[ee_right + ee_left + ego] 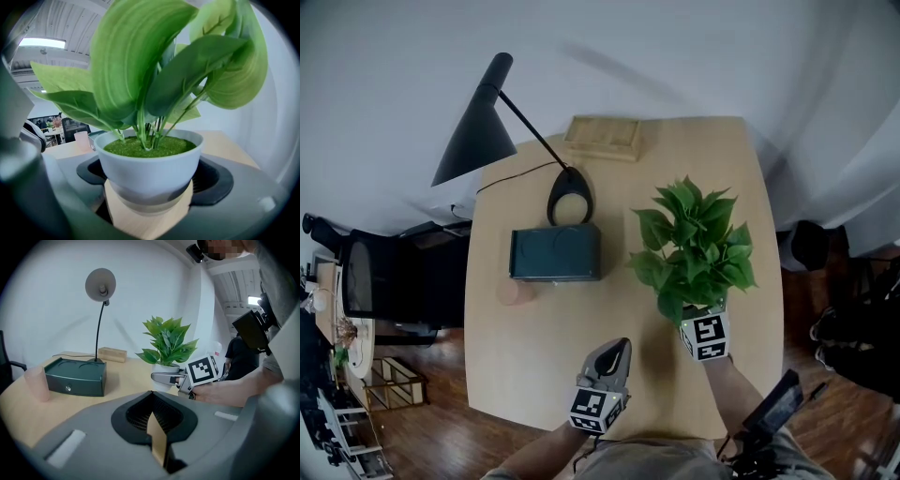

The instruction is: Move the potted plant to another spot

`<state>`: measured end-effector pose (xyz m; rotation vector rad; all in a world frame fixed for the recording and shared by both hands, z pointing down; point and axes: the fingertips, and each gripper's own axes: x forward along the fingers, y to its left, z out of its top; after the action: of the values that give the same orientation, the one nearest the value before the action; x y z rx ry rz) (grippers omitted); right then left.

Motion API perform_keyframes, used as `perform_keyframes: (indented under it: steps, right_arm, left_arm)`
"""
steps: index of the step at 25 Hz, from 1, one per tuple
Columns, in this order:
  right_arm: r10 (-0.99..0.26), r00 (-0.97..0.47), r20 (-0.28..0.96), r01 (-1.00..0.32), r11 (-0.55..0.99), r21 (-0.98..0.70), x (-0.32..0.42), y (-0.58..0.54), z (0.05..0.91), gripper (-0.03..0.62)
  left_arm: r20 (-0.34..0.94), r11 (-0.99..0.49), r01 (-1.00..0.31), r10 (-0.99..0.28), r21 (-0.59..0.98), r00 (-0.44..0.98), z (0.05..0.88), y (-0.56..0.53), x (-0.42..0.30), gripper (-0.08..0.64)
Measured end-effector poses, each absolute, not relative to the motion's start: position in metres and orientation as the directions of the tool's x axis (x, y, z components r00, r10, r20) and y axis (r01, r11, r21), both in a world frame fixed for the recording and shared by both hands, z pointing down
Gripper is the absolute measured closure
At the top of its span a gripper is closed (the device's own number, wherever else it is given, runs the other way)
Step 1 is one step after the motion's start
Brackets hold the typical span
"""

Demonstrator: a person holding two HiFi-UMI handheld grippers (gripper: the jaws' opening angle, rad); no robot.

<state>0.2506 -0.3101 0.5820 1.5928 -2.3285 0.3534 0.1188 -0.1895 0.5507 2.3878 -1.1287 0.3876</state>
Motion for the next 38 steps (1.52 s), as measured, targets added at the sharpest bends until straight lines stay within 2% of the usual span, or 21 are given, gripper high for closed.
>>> perform_keyframes:
  steps: [12, 38]
  right_arm:
    - [-0.867, -0.301, 0.398, -0.947, 0.320, -0.020, 0.264, -0.329, 0.619, 0.064]
    - [-0.879, -0.273, 0.391, -0.949, 0.312, 0.039, 0.262, -0.342, 0.623, 0.054]
  left_arm:
    - [0.440, -0.553, -0.786, -0.655, 0.276, 0.615, 0.565, -0.199, 0.121, 0.566]
    - [0.467, -0.532, -0.790, -0.640, 0.304, 0.610, 0.572, -0.200, 0.119, 0.566]
